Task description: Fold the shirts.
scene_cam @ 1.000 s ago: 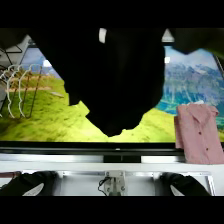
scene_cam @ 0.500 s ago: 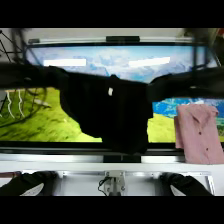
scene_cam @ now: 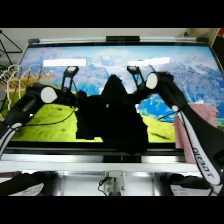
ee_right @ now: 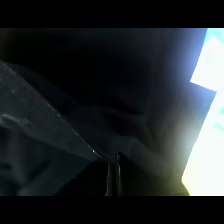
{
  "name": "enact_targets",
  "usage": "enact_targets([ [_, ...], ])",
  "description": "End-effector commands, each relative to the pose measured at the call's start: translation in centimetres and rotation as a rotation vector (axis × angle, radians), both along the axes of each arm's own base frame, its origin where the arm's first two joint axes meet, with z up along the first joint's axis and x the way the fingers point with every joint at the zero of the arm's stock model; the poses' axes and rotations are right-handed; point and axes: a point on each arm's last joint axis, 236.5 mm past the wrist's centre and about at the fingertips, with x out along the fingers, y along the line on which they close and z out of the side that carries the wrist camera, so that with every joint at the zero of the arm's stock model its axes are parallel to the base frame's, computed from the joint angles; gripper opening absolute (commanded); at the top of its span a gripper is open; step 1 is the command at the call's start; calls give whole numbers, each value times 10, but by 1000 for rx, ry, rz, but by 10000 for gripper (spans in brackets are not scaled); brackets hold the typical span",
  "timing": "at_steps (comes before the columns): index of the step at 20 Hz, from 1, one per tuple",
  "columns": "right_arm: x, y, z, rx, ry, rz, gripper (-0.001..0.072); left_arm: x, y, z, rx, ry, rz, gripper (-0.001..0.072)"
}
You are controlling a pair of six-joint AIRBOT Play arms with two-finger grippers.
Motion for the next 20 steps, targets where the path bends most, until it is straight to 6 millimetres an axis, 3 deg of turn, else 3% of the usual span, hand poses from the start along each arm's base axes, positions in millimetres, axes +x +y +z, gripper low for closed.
enact_targets([
  [1,20,-2,-31,-33,-27,-10,442,18,-3,-26,-4,-7,28,51],
  [2,27,-8,-24,-60,-75,3,598,21,-1,-28,-4,-8,35,51],
  [5,36,-45,2,-216,-187,40,599,25,10,-30,0,0,61,51],
  [7,18,-67,4,-309,-132,71,598,28,18,-31,3,9,78,51],
  [9,-13,-70,-10,-319,-6,123,628,28,25,-33,7,21,91,51],
  [12,-47,-46,-39,-215,98,187,666,23,24,-35,9,42,87,51],
  [16,-48,-54,-72,-244,95,181,666,18,25,-37,15,64,82,51],
  [18,-48,-48,-85,-222,118,169,664,18,25,-37,15,63,82,51],
  [19,-49,-43,-90,-202,135,165,605,18,25,-37,15,63,82,51],
  [20,-50,-40,-92,-188,144,161,368,18,25,-37,16,63,81,51],
])
